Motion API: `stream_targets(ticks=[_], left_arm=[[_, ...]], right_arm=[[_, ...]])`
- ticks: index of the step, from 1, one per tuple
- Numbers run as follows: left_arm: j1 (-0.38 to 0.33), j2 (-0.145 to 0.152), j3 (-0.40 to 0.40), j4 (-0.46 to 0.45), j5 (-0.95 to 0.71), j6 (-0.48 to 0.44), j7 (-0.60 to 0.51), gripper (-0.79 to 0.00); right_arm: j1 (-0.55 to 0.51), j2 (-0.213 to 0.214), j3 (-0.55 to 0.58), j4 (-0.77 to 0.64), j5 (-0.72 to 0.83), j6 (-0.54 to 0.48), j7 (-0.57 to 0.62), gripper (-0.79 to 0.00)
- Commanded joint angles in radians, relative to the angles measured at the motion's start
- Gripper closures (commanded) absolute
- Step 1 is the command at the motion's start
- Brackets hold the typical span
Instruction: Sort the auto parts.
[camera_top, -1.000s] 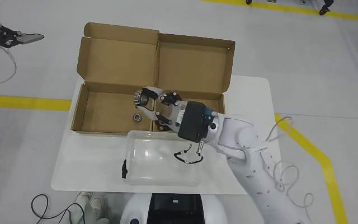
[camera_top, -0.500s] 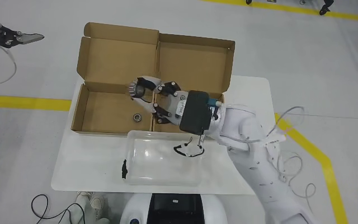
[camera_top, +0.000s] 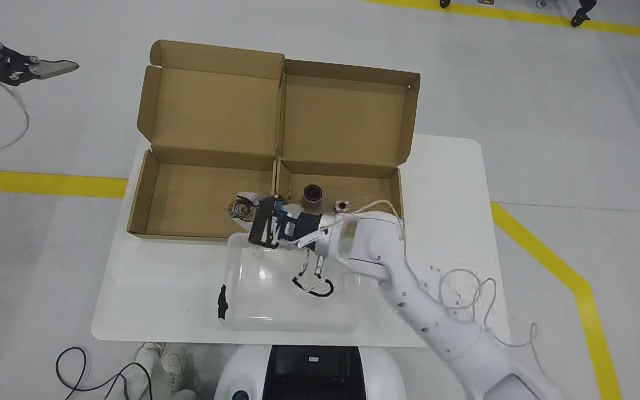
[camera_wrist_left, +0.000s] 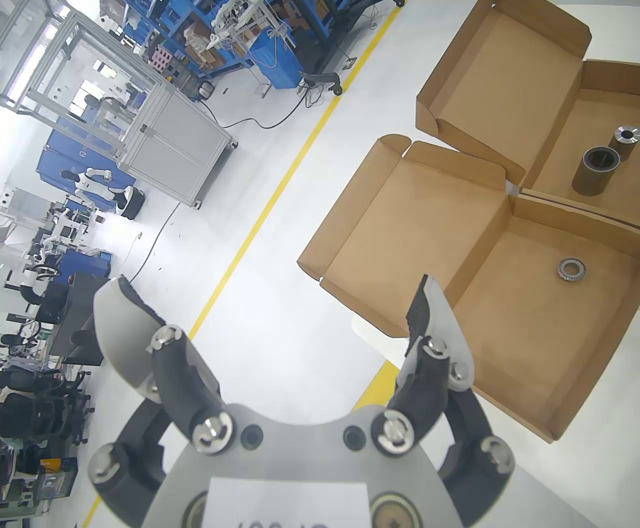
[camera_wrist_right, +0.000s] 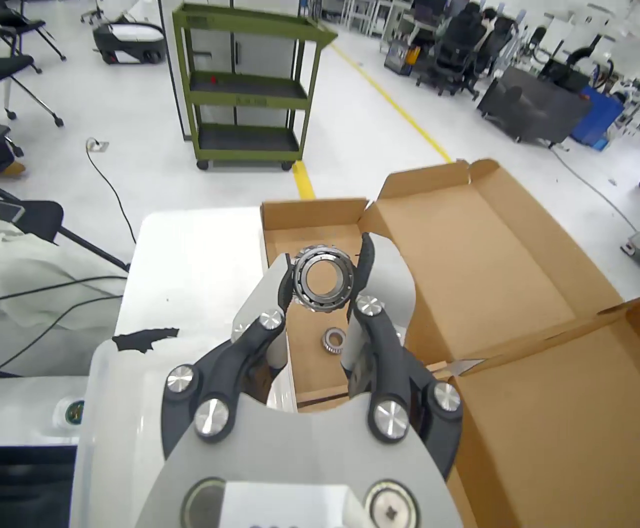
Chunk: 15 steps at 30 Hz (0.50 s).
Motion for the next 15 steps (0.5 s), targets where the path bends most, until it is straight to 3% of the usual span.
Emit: stream_targets(ticks=[1,15], left_arm=[[0.000,0.000,0.000,0.000,0.000,0.000,0.000,-0.785],[0.000,0.000,0.000,0.000,0.000,0.000,0.000,-0.785]], right_arm=[[0.025,-0.013,-0.039,0.054,-0.007,0.029,0.007,0.000],[0.289,-0.187,-0.266,0.545,0.050,0.199,-0.009,0.000]])
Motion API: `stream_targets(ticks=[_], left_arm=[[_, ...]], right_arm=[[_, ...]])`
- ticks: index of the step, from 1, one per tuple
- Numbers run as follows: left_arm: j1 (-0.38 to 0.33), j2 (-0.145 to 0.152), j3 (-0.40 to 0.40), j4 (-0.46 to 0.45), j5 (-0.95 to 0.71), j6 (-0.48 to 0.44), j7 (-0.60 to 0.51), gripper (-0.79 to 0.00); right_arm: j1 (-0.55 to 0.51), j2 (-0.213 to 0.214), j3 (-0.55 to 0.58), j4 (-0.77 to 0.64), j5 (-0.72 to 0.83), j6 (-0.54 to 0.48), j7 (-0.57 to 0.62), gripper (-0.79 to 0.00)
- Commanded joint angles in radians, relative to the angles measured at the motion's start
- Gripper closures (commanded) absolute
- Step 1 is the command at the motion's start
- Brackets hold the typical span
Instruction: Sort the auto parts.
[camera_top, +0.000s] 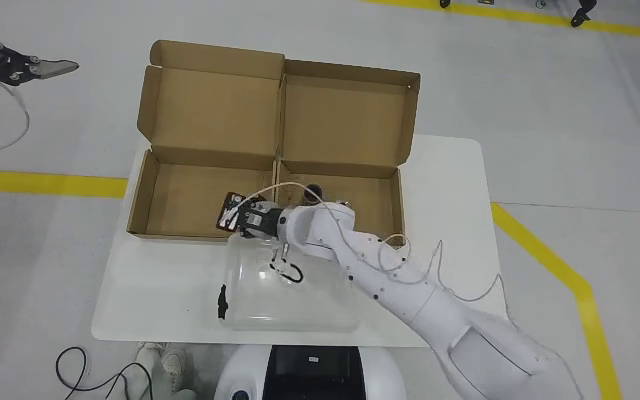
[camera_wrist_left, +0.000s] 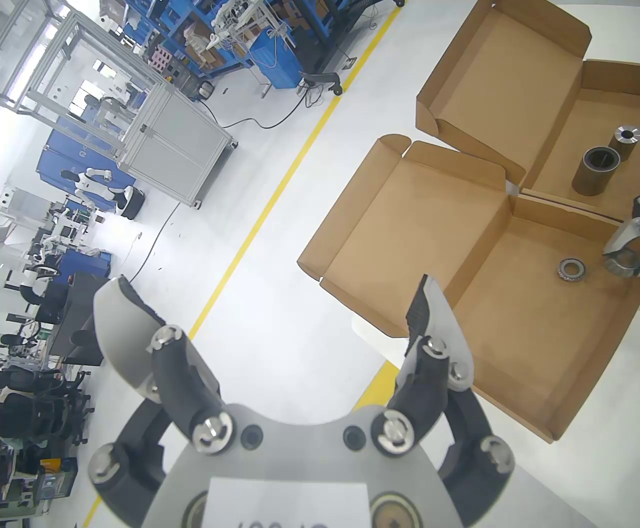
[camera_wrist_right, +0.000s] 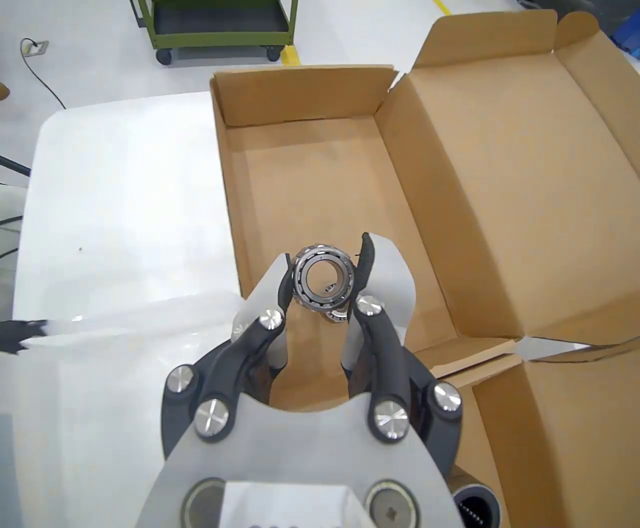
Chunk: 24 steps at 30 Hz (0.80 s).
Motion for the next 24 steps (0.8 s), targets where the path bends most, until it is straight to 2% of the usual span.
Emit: stream_targets(ticks=[1,12,14,16,18,20,21,22,23,24], left_arm=[[0.000,0.000,0.000,0.000,0.000,0.000,0.000,-0.785],[0.000,0.000,0.000,0.000,0.000,0.000,0.000,-0.785],[0.000,0.000,0.000,0.000,0.000,0.000,0.000,-0.785],[0.000,0.000,0.000,0.000,0.000,0.000,0.000,-0.785],[0.000,0.000,0.000,0.000,0.000,0.000,0.000,-0.785],[0.000,0.000,0.000,0.000,0.000,0.000,0.000,-0.785],[0.000,0.000,0.000,0.000,0.000,0.000,0.000,-0.785],[0.000,0.000,0.000,0.000,0.000,0.000,0.000,-0.785],[0.000,0.000,0.000,0.000,0.000,0.000,0.000,-0.785],[0.000,0.000,0.000,0.000,0.000,0.000,0.000,-0.785]], right_arm=[[0.033,-0.027,-0.019,0.072,0.014,0.016,-0.006,0.000],[0.169,-0.176,-0.093,0.380,0.066,0.056,0.008,0.000],[0.185,-0.198,-0.099,0.426,0.076,0.049,0.012,-0.043],[0.198,-0.218,-0.102,0.467,0.084,0.048,0.010,-0.142],[0.207,-0.235,-0.104,0.506,0.091,0.046,0.006,-0.299],[0.215,-0.250,-0.102,0.542,0.098,0.045,-0.009,-0.388],[0.219,-0.256,-0.102,0.558,0.099,0.042,-0.016,-0.545],[0.223,-0.262,-0.102,0.572,0.101,0.039,-0.026,-0.659],[0.226,-0.268,-0.101,0.585,0.101,0.035,-0.034,-0.748],[0.229,-0.273,-0.100,0.596,0.101,0.033,-0.043,-0.785]])
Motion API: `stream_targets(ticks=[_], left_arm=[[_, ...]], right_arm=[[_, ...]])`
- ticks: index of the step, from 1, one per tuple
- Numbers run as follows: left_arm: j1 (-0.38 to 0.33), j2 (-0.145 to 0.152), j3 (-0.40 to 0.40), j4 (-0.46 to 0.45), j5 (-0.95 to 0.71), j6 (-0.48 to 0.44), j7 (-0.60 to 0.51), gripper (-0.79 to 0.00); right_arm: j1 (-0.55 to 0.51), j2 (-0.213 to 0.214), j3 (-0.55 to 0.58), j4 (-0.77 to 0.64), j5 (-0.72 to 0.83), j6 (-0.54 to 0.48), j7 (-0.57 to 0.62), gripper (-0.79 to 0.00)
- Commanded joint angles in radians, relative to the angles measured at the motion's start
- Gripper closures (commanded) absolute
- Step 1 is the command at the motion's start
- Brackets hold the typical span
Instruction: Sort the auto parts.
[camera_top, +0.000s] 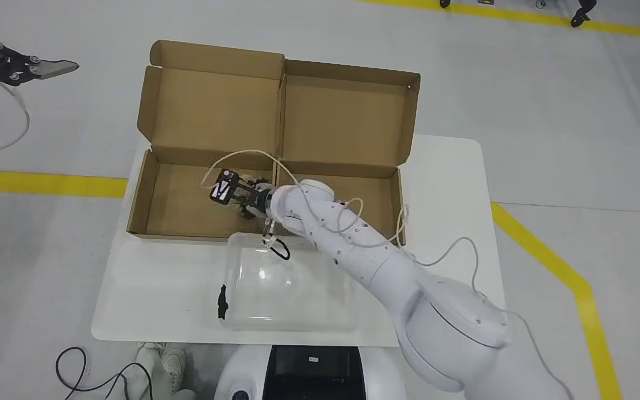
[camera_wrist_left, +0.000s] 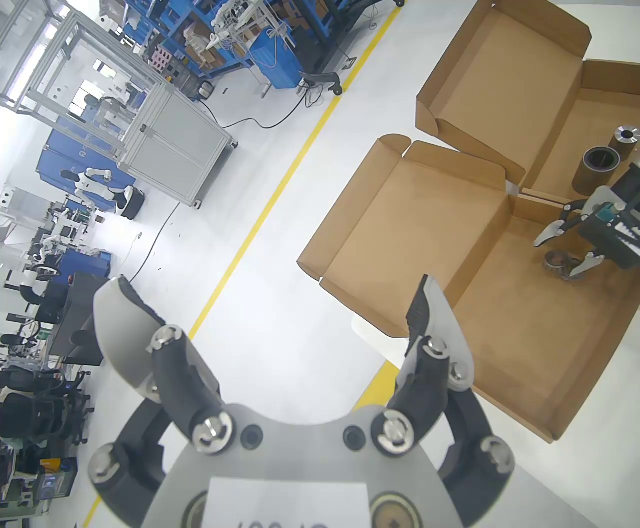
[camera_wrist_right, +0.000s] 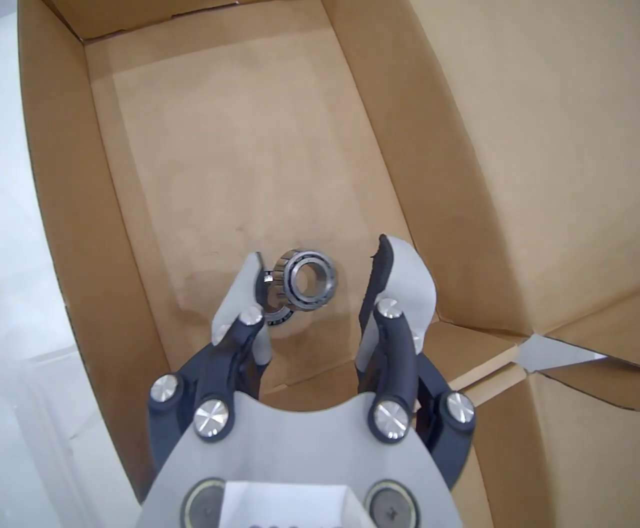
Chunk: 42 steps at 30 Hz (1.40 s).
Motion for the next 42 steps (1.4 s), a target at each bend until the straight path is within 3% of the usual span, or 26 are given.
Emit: stream_targets(ticks=[1,9,17,24,34,42], left_arm=[[0.000,0.000,0.000,0.000,0.000,0.000,0.000,-0.785],[0.000,0.000,0.000,0.000,0.000,0.000,0.000,-0.785],[0.000,0.000,0.000,0.000,0.000,0.000,0.000,-0.785],[0.000,0.000,0.000,0.000,0.000,0.000,0.000,-0.785],[0.000,0.000,0.000,0.000,0.000,0.000,0.000,-0.785],[0.000,0.000,0.000,0.000,0.000,0.000,0.000,-0.785]], right_arm=[[0.006,-0.008,0.003,0.017,0.001,-0.004,-0.022,-0.785],[0.010,-0.014,0.035,0.006,0.017,-0.059,-0.172,-0.785],[-0.031,0.035,0.096,-0.124,0.013,-0.132,-0.268,-0.785],[-0.145,0.122,0.190,-0.404,-0.047,-0.120,-0.192,-0.785],[-0.495,0.276,0.433,-0.974,-0.183,-0.174,0.026,-0.785],[-0.741,0.346,0.604,-1.306,-0.257,-0.218,0.089,-0.785]])
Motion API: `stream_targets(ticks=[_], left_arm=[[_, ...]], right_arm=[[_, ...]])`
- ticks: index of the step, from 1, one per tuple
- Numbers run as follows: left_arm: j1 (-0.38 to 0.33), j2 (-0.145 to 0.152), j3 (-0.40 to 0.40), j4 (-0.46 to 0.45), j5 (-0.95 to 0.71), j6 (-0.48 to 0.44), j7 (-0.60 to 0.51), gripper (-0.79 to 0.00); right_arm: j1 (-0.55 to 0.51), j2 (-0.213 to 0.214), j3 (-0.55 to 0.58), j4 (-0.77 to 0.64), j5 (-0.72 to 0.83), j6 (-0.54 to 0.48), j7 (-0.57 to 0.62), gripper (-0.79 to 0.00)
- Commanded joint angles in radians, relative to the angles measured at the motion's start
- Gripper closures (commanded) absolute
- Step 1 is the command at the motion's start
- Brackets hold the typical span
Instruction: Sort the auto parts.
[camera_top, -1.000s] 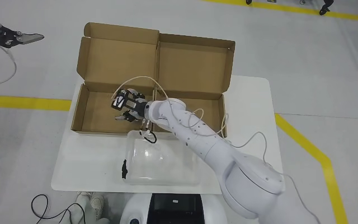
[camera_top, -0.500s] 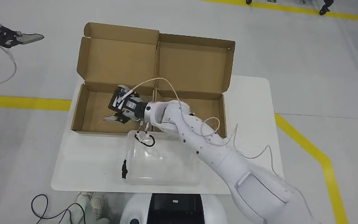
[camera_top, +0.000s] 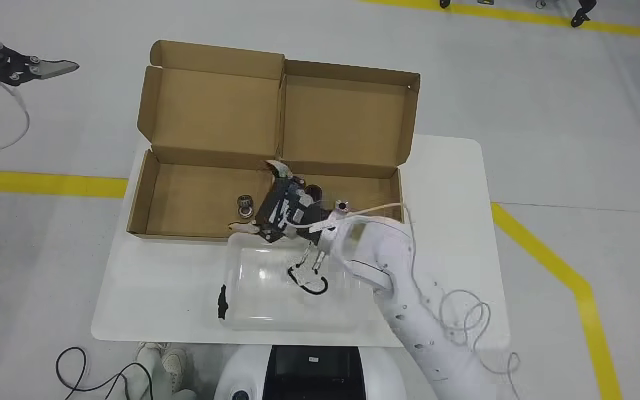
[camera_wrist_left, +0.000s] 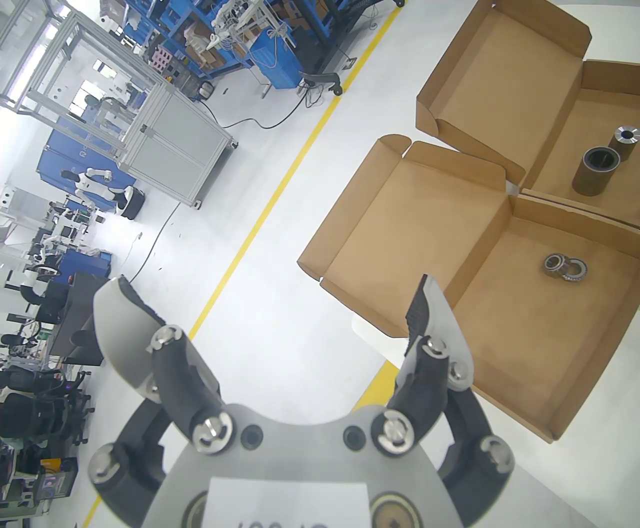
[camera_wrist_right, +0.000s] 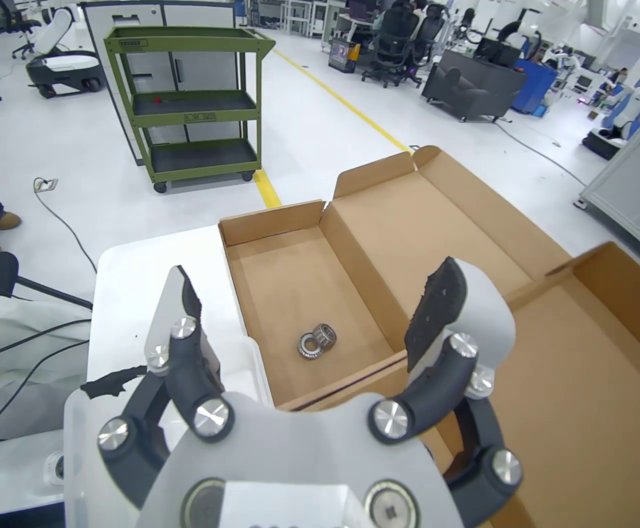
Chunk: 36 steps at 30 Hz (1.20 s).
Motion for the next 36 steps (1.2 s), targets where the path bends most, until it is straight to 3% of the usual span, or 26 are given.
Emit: stream_targets(ticks=[1,20,36], left_arm=[[0.000,0.000,0.000,0.000,0.000,0.000,0.000,-0.785],[0.000,0.000,0.000,0.000,0.000,0.000,0.000,-0.785],[0.000,0.000,0.000,0.000,0.000,0.000,0.000,-0.785]], right_arm=[[-0.049,0.012,0.037,-0.053,-0.013,-0.002,-0.003,-0.785],[-0.395,0.085,0.338,-0.441,-0.096,0.113,-0.010,-0.785],[-0.696,0.119,0.557,-0.562,-0.092,0.190,-0.135,-0.785]])
